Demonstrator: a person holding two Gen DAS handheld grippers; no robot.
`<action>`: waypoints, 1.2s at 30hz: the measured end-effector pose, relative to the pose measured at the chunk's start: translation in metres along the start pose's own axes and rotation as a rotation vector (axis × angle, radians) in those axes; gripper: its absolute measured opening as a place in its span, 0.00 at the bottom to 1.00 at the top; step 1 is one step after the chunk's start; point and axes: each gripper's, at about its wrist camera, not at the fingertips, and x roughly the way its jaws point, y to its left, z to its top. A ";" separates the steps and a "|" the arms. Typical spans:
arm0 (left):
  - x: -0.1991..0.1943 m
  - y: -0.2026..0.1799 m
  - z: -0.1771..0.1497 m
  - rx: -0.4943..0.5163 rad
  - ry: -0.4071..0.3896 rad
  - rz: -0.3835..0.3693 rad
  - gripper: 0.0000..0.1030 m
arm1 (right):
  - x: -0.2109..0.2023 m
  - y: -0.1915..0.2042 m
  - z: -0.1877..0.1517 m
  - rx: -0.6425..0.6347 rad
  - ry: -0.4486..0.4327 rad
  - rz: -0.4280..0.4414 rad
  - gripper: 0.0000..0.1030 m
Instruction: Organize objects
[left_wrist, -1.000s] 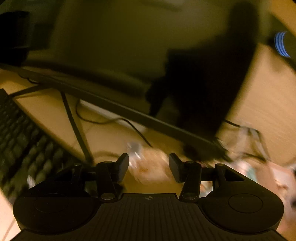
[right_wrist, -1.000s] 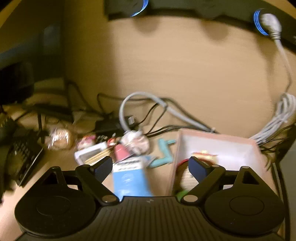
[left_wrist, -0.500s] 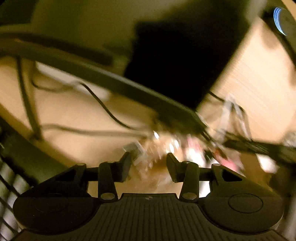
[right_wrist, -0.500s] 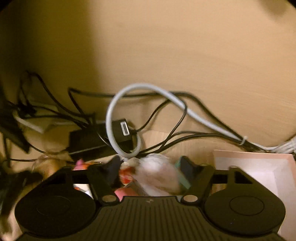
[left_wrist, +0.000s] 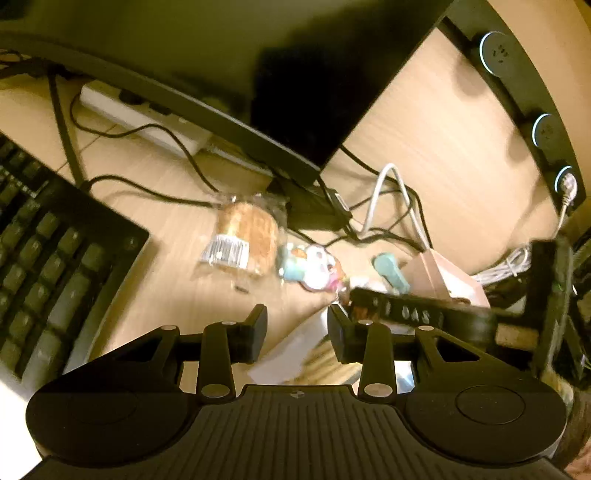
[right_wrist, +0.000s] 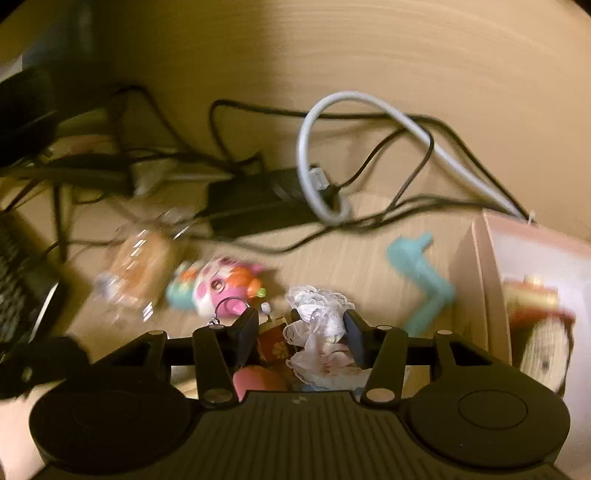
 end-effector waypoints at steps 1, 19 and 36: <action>0.001 0.001 -0.002 0.001 0.004 0.001 0.38 | -0.006 0.000 -0.008 -0.004 -0.002 0.011 0.49; -0.045 -0.038 -0.080 -0.006 0.044 0.070 0.38 | -0.106 -0.049 -0.138 -0.099 -0.079 -0.055 0.71; -0.056 -0.064 -0.098 0.040 0.045 0.116 0.38 | -0.129 -0.032 -0.159 -0.078 -0.066 0.196 0.79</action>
